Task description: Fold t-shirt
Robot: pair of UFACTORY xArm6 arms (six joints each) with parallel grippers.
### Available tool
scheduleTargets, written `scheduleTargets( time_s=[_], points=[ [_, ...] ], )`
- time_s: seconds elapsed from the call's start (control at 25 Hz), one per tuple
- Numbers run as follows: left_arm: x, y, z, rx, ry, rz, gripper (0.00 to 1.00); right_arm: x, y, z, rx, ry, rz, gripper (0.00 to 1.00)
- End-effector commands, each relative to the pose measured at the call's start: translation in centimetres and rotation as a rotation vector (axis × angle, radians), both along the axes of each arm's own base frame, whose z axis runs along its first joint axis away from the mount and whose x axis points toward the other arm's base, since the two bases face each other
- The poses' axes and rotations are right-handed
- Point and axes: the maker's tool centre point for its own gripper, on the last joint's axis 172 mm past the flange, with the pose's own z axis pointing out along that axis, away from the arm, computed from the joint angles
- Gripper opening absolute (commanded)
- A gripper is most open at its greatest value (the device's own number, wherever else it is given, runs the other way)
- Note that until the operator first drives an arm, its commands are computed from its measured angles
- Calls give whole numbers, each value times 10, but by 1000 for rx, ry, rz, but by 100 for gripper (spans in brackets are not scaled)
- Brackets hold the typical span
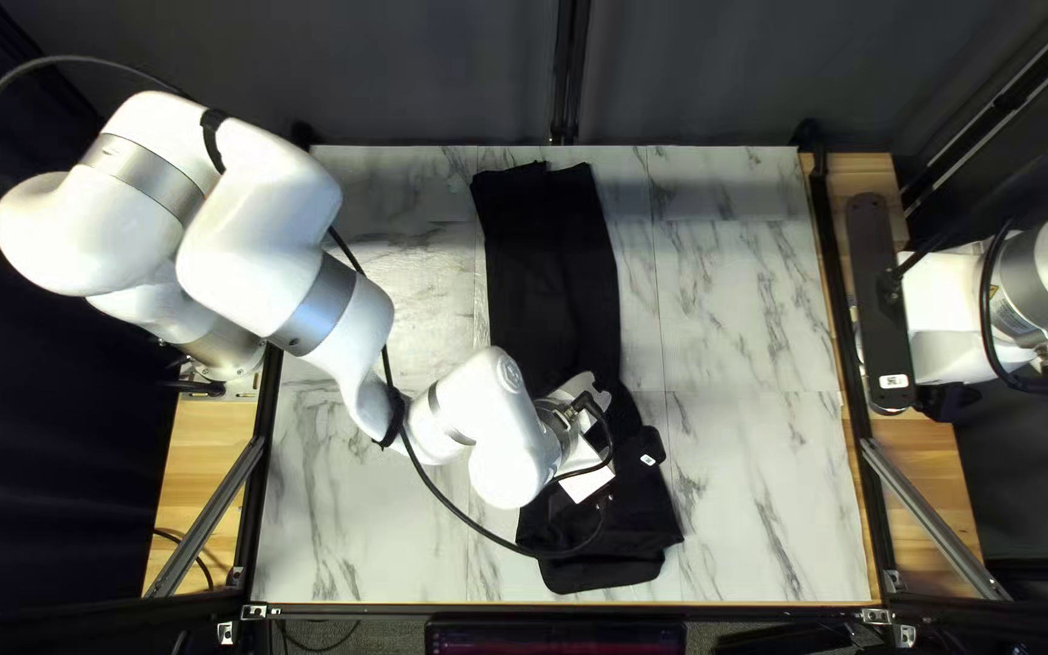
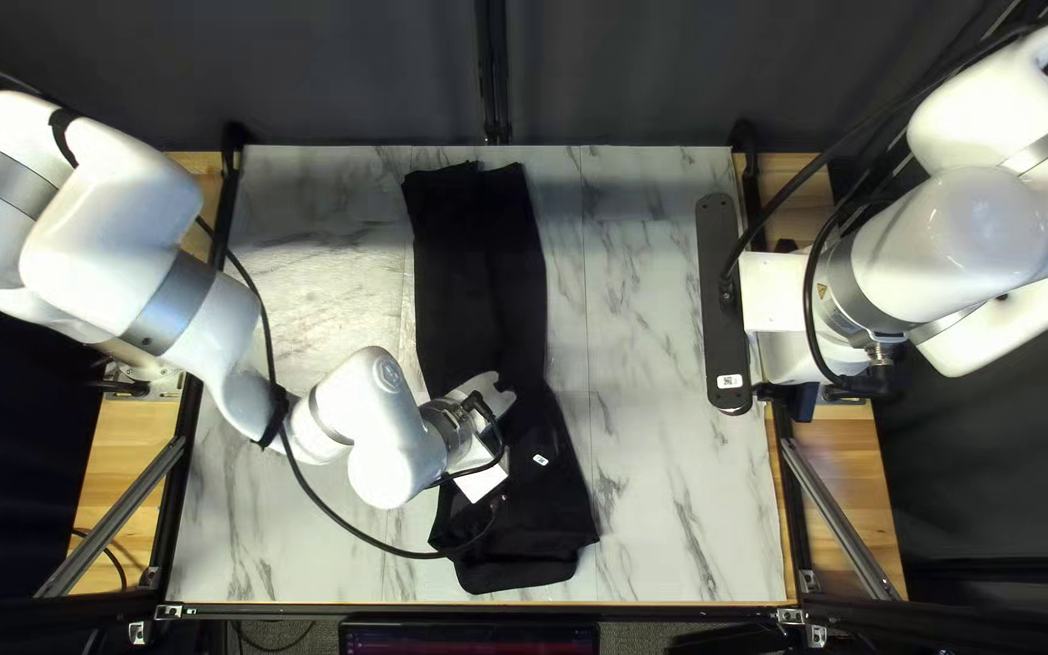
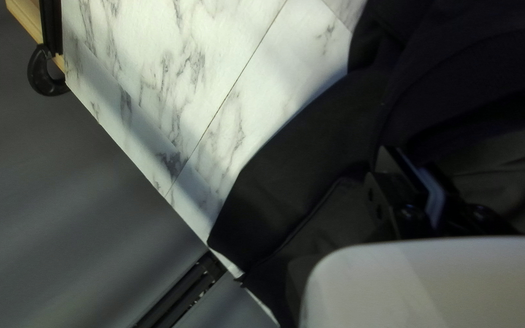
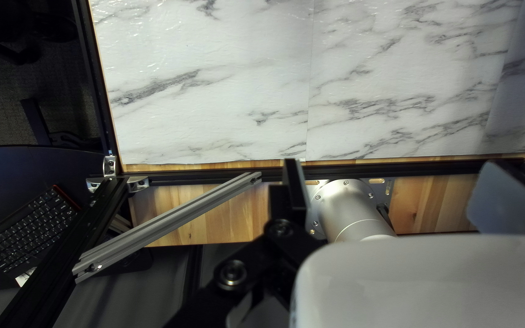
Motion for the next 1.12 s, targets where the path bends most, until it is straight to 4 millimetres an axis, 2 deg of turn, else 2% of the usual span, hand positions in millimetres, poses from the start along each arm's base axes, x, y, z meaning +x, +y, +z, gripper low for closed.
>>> scheduleTargets(
  time_s=[0.04,0.2,0.48,0.68,0.92,1.12],
  points=[
    [5,-11,-5,-28,-16,-32,0,0,0,0,0,0,0,100],
    [11,-12,-15,-99,-73,-66,0,0,0,0,0,0,0,100],
    [2,-9,-16,-224,-181,-85,0,0,0,0,0,0,0,100],
    [-14,-11,-16,-251,-191,-73,0,0,0,0,0,0,0,100],
    [-41,-12,-15,-195,-119,-6,0,0,0,0,0,0,0,100],
    [-51,-16,-25,-130,-38,60,0,0,0,0,0,0,0,100]
  ],
)
